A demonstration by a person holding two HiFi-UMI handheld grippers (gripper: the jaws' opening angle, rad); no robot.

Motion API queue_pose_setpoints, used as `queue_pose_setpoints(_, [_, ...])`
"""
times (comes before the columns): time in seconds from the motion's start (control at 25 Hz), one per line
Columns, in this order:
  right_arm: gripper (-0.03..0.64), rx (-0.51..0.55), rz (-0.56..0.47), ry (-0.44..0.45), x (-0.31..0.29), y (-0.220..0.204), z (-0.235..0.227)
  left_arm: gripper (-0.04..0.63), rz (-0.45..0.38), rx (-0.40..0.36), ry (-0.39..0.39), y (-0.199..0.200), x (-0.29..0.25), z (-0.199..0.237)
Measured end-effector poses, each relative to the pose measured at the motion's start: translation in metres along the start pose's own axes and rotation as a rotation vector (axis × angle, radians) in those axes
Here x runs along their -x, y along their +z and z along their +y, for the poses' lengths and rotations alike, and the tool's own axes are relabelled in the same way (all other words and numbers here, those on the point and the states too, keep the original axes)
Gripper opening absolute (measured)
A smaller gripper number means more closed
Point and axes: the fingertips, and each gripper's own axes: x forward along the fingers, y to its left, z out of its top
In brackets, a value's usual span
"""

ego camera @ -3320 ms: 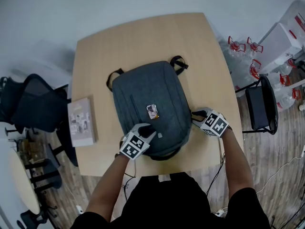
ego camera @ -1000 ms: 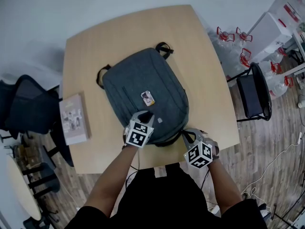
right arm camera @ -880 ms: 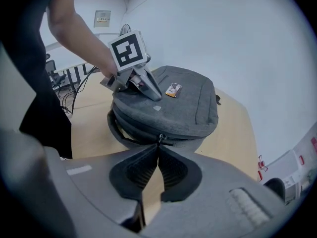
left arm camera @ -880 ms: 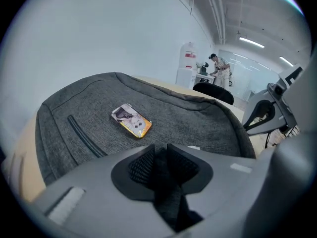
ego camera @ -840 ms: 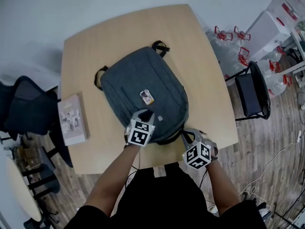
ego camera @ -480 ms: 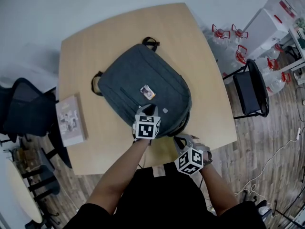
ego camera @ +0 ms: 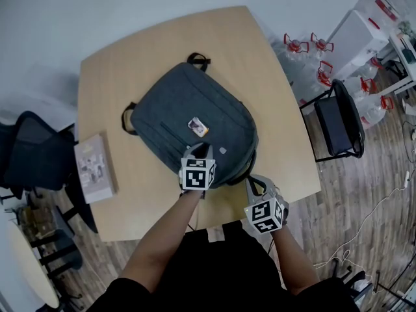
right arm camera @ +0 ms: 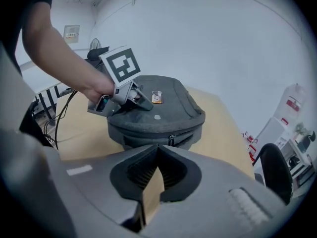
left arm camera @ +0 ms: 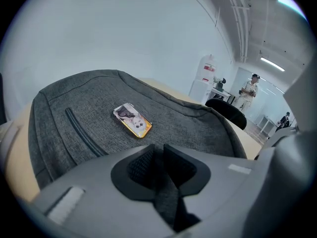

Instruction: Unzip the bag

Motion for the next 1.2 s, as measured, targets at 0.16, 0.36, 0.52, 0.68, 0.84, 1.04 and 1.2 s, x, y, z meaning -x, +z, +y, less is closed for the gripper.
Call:
queue_pose_setpoints(0.16, [0.005, -0.015, -0.008, -0.004, -0.003, 0.003, -0.005, 0.063, -0.002, 0.002, -0.013, -0.001, 0.0, -0.001])
queue_pose_setpoints(0.36, [0.005, -0.033, -0.09, -0.054, 0.002, 0.021, -0.014, 0.091, -0.026, -0.022, -0.078, 0.002, 0.005, -0.008])
queue_pose_setpoints(0.52, [0.005, -0.084, -0.15, -0.08, 0.009, 0.036, -0.022, 0.076, -0.112, -0.089, -0.118, 0.009, 0.024, -0.017])
queue_pose_setpoints(0.68, [0.005, -0.08, -0.132, -0.085, 0.006, 0.031, -0.026, 0.063, -0.138, -0.142, -0.138, 0.009, 0.04, -0.024])
queue_pose_setpoints(0.84, [0.005, -0.077, -0.179, -0.105, 0.012, 0.042, -0.031, 0.017, -0.207, -0.17, -0.179, 0.019, 0.063, -0.032])
queue_pose_setpoints(1.04, [0.003, -0.12, -0.302, -0.156, 0.036, 0.074, -0.042, 0.015, -0.379, -0.153, -0.251, 0.04, 0.111, -0.044])
queue_pose_setpoints(1.2, [0.003, -0.134, -0.409, -0.183, 0.067, 0.113, -0.05, 0.017, -0.463, -0.136, -0.257, 0.052, 0.146, -0.041])
